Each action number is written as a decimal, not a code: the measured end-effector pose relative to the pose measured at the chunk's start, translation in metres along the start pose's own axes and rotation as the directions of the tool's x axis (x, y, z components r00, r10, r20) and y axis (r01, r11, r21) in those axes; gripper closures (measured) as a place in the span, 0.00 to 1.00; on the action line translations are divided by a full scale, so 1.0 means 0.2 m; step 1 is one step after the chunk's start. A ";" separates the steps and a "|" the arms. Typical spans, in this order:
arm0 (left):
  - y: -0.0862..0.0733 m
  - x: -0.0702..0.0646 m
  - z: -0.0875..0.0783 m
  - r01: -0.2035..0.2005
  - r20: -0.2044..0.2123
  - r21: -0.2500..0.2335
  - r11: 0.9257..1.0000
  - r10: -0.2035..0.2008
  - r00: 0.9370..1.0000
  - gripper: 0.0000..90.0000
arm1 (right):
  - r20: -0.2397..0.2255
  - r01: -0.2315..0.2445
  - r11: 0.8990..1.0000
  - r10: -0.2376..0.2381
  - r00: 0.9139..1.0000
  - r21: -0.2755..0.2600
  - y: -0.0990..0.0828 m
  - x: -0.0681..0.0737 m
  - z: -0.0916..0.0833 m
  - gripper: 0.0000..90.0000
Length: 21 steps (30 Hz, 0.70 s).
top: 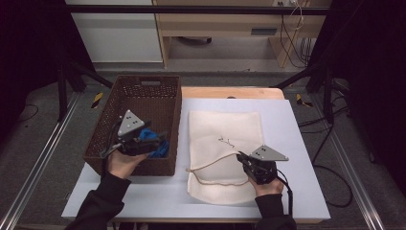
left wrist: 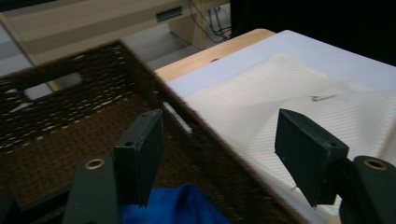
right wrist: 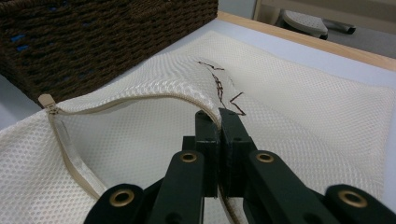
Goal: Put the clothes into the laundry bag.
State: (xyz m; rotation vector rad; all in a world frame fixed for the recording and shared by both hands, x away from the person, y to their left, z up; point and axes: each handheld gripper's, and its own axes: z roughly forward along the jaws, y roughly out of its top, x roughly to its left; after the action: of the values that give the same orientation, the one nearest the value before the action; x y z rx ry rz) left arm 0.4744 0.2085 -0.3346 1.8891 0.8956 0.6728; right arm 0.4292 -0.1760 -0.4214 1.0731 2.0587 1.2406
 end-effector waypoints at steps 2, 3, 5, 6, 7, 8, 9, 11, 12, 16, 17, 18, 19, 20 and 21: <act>0.00 0.06 0.00 0.022 -0.027 -0.004 1.000 -0.022 0.999 0.34 | 0.001 -0.001 1.000 0.001 1.000 -0.002 0.00 0.00 0.00 0.97; 0.00 0.09 0.00 0.029 -0.041 -0.005 1.000 -0.030 0.999 0.33 | 0.002 -0.002 1.000 0.002 1.000 -0.001 0.00 0.00 0.00 0.97; -0.01 0.14 0.00 0.038 -0.065 0.001 0.999 -0.038 0.997 0.33 | 0.002 -0.002 1.000 0.002 1.000 0.000 0.00 0.00 0.00 0.97; -0.01 0.17 0.01 0.040 -0.080 0.005 0.999 -0.039 0.996 0.33 | 0.003 -0.002 1.000 0.002 1.000 0.000 0.00 0.00 0.00 0.97; -0.02 0.19 0.01 0.041 -0.086 0.009 0.999 -0.041 0.995 0.33 | 0.004 -0.003 1.000 0.003 1.000 0.001 0.00 0.00 0.00 0.97; -0.02 0.21 0.02 0.045 -0.097 0.014 0.999 -0.044 0.994 0.32 | 0.003 -0.004 1.000 0.004 1.000 0.001 0.00 0.00 0.00 0.97; -0.03 0.23 0.03 0.046 -0.108 0.023 0.999 -0.044 0.993 0.31 | 0.004 -0.005 1.000 0.005 1.000 0.001 0.00 0.00 0.00 0.97; -0.04 0.27 0.05 0.051 -0.121 0.038 0.998 -0.046 0.992 0.31 | 0.004 -0.003 1.000 0.003 1.000 0.001 0.00 0.00 0.00 0.97; -0.04 0.29 0.07 0.059 -0.125 0.046 0.997 -0.053 0.991 0.30 | 0.005 -0.001 1.000 0.001 1.000 0.003 0.00 0.00 0.00 0.97; -0.06 0.33 0.12 0.046 -0.157 0.089 0.995 -0.031 0.987 0.27 | 0.008 0.002 1.000 -0.002 1.000 0.012 0.00 0.00 0.00 0.97; -0.07 0.33 0.13 0.043 -0.163 0.098 0.994 -0.027 0.986 0.26 | 0.012 0.002 1.000 -0.002 1.000 0.013 0.00 0.01 0.01 0.97; -0.07 0.34 0.14 0.041 -0.167 0.108 0.993 -0.023 0.986 0.25 | 0.012 0.000 1.000 0.000 1.000 0.012 0.00 0.01 0.01 0.97; -0.08 0.35 0.15 0.041 -0.169 0.117 0.992 -0.021 0.985 0.25 | 0.012 0.000 1.000 0.000 1.000 0.012 0.00 0.01 0.01 0.97; -0.09 0.35 0.16 0.043 -0.172 0.125 0.991 -0.021 0.985 0.25 | 0.012 0.000 1.000 0.000 1.000 0.011 0.00 0.01 0.01 0.97; -0.09 0.36 0.18 0.041 -0.172 0.136 0.990 -0.017 0.985 0.24 | 0.016 0.002 1.000 -0.002 1.000 0.012 0.00 0.01 0.01 0.97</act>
State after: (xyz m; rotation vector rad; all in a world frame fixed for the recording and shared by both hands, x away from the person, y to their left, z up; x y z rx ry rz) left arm 0.5375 0.2549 -0.3601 1.9588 1.1025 0.7806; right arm 0.4295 -0.1744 -0.4216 1.0820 2.0571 1.2166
